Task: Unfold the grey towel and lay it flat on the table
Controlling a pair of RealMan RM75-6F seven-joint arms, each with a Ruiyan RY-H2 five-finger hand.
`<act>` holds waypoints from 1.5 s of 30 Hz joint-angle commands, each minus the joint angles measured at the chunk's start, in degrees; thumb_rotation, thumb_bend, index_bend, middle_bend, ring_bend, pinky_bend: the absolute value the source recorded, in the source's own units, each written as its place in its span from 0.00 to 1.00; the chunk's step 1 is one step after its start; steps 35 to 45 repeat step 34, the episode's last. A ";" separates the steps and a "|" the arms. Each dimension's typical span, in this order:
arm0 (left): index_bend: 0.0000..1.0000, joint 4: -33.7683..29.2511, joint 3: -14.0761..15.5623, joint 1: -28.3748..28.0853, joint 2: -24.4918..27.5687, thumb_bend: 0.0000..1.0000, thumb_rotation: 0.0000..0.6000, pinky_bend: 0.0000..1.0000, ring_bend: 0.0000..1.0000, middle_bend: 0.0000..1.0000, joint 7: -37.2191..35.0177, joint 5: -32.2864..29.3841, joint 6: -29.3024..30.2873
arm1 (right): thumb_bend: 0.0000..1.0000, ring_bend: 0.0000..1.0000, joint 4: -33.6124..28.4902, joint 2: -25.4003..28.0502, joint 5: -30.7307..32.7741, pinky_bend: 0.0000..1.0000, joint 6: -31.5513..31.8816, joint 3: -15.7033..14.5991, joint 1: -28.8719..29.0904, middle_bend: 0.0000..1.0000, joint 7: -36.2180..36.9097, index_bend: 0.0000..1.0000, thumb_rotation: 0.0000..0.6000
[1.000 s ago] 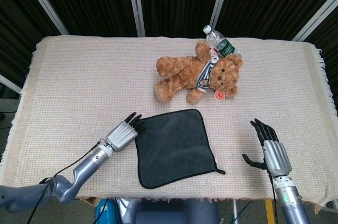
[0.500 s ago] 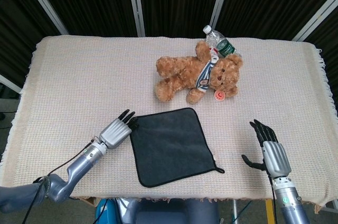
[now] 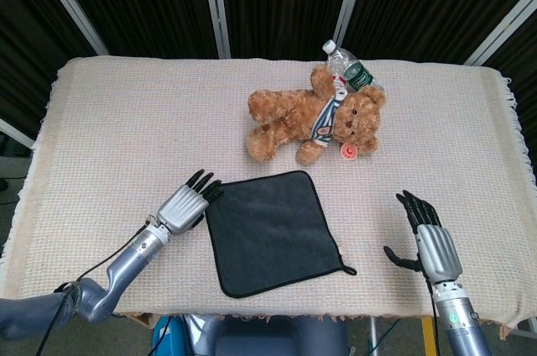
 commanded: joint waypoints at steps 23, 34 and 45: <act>0.08 -24.19 0.69 26.93 23.36 0.08 1.00 0.00 0.00 0.00 -9.12 -5.66 33.56 | 0.26 0.00 7.67 -1.39 -4.82 0.00 3.33 0.03 0.25 0.00 -3.41 0.00 1.00; 0.06 -20.30 3.70 35.58 30.67 0.06 1.00 0.00 0.00 0.00 -15.23 -8.15 36.74 | 0.25 0.00 9.93 0.41 -4.13 0.00 4.95 -0.02 -1.09 0.00 -4.56 0.00 1.00; 0.06 -20.30 3.70 35.58 30.67 0.06 1.00 0.00 0.00 0.00 -15.23 -8.15 36.74 | 0.25 0.00 9.93 0.41 -4.13 0.00 4.95 -0.02 -1.09 0.00 -4.56 0.00 1.00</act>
